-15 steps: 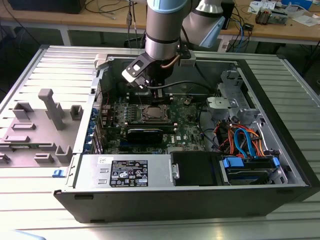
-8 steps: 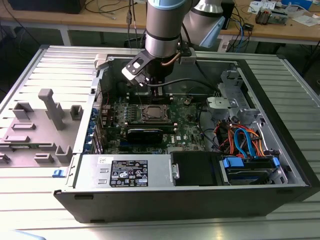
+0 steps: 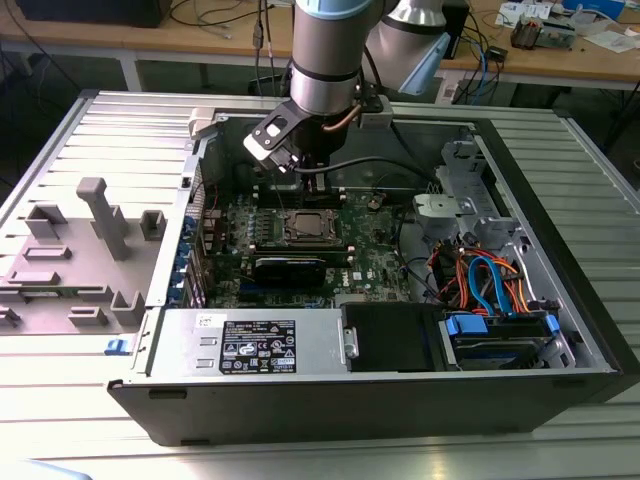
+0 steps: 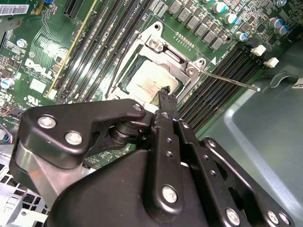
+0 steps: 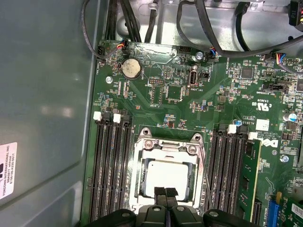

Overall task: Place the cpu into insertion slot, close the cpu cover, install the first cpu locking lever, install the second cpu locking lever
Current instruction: 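Install the first cpu locking lever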

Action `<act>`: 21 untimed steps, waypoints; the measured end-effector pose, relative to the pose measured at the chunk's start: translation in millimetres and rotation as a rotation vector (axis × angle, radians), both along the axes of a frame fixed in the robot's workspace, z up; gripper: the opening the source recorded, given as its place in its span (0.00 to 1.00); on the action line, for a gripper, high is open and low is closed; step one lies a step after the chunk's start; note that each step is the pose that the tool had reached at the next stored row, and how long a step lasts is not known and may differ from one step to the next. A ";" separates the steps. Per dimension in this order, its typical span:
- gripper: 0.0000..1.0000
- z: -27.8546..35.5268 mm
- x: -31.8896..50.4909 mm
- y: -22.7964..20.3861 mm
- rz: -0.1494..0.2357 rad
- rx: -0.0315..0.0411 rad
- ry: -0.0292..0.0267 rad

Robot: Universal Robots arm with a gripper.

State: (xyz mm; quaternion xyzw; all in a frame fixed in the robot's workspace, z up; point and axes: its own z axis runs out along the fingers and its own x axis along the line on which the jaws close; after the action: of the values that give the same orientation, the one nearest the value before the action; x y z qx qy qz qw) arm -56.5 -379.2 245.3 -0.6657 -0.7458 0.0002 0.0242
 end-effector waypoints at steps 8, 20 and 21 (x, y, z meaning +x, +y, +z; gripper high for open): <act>0.11 0.1 0.0 0.0 0.020 0.0000 0.0001; 0.11 0.0 0.1 0.0 0.150 0.0001 0.0000; 0.11 0.0 0.1 0.0 0.164 0.0001 0.0000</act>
State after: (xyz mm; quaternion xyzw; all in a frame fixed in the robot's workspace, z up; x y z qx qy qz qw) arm -56.4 -379.2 245.3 -0.6023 -0.7979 0.0022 0.0241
